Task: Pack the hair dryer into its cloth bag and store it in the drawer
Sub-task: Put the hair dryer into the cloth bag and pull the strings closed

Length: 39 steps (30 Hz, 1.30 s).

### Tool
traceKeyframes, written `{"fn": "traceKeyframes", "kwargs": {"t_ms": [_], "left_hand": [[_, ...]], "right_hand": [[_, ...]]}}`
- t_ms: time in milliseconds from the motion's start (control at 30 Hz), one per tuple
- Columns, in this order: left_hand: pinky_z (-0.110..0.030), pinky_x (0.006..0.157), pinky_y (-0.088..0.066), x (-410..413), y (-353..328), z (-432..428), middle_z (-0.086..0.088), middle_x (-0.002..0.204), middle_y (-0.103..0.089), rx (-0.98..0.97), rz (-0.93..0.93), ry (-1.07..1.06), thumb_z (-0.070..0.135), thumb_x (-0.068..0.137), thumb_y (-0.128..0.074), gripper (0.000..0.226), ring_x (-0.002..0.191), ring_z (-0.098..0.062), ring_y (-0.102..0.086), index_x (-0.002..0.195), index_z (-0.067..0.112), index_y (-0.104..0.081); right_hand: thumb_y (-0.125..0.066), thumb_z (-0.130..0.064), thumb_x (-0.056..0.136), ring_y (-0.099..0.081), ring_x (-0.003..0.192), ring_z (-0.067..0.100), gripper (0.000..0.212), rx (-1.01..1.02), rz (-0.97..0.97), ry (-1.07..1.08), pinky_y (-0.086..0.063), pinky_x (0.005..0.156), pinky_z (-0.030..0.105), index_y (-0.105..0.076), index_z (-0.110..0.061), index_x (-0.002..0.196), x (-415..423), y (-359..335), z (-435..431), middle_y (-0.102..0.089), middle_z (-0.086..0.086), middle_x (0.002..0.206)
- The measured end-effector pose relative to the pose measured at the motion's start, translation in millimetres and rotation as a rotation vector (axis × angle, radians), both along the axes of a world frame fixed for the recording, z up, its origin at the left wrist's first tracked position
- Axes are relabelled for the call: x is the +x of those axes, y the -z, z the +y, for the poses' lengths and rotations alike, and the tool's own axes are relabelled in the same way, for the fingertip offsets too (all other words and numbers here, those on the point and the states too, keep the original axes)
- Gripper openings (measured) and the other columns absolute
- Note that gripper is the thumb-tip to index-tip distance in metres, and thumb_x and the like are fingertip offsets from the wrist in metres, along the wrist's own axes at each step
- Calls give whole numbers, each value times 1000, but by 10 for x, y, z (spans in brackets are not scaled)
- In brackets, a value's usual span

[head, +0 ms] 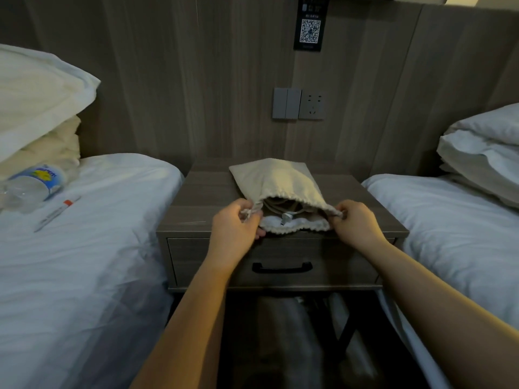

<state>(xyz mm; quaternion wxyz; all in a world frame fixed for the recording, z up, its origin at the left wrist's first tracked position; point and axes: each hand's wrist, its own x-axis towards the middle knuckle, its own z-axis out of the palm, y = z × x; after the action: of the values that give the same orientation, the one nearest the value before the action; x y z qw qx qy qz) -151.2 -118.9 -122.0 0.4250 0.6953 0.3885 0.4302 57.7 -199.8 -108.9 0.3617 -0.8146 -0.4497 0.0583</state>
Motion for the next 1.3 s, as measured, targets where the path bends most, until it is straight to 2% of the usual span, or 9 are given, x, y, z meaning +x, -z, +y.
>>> {"fn": "traceKeyframes", "kwargs": {"t_ms": [200, 300, 533, 733, 933, 1067, 1100, 1233, 1300], "left_hand": [[-18, 52, -53, -26, -242, -245, -7, 61, -66, -100, -249, 168, 2, 90, -56, 10, 49, -6, -64, 83, 3, -63], [-21, 65, -53, -4, -283, -442, 2, 73, -72, -99, -321, 272, 2, 88, -57, 17, 68, -6, -67, 83, 14, -68], [-20, 59, -56, 13, -580, -863, 0, 69, -72, -442, -848, 542, 12, 79, -54, 14, 64, -7, -67, 88, 7, -63], [-21, 63, -55, -105, -695, -954, -7, 74, -67, -613, -911, 564, 13, 79, -58, 14, 66, -11, -64, 76, 4, -68], [-19, 49, -48, -2, -244, -906, -2, 49, -61, -467, -358, 241, 7, 90, -57, 28, 51, -14, -55, 63, 7, -66], [-11, 41, -39, -116, -87, -833, 4, 40, -58, -343, -59, 224, 11, 89, -60, 24, 36, -2, -52, 68, 2, -63], [-10, 40, -38, -134, -59, -826, 4, 39, -58, -346, -32, 226, 11, 89, -60, 22, 34, -2, -51, 70, 0, -63], [-11, 42, -46, -173, 99, -699, -4, 50, -64, -473, -80, 143, 7, 87, -62, 16, 40, -6, -60, 73, -1, -66], [-13, 45, -50, -176, 166, -619, -9, 56, -67, -507, -77, 119, 5, 86, -63, 14, 46, -9, -64, 73, 2, -67]], "right_hand": [[-61, -18, 88, -49, 46, 14, 17, 244, 467, -211, -42, 47, 26, -66, -5, 78, -205, -145, -374, -55, 7, 56], [-57, -10, 89, -42, 41, 12, 17, 373, 652, -364, -37, 41, 24, -64, -7, 74, -321, -171, -576, -49, 7, 51], [-45, -9, 88, -32, 27, 6, 42, 729, 1040, -474, -29, 33, 13, -56, -13, 48, -451, -546, -1083, -38, -2, 35], [-49, -21, 81, -33, 29, 5, 37, 725, 994, -568, -30, 33, 14, -56, -17, 46, -407, -681, -1297, -40, -1, 37], [-49, -12, 94, -34, 33, 11, 42, 389, 704, -249, -28, 39, 22, -51, -8, 53, -333, -126, -1115, -40, 3, 39], [-35, 2, 95, -38, 36, 13, 40, 125, 941, -448, -33, 43, 22, -49, -3, 57, -205, 127, -1189, -41, 3, 39], [-36, 3, 94, -39, 37, 12, 39, 63, 874, -438, -34, 43, 20, -50, -2, 58, -159, 172, -1205, -43, 3, 40], [-57, -2, 86, -48, 38, 16, 38, -241, 123, -159, -43, 46, 24, -57, -7, 49, 2, 365, -1188, -54, 8, 45], [-58, -9, 85, -55, 50, 25, 36, -472, -19, -110, -50, 56, 33, -56, -10, 49, -26, 457, -1145, -57, 12, 54]]}}
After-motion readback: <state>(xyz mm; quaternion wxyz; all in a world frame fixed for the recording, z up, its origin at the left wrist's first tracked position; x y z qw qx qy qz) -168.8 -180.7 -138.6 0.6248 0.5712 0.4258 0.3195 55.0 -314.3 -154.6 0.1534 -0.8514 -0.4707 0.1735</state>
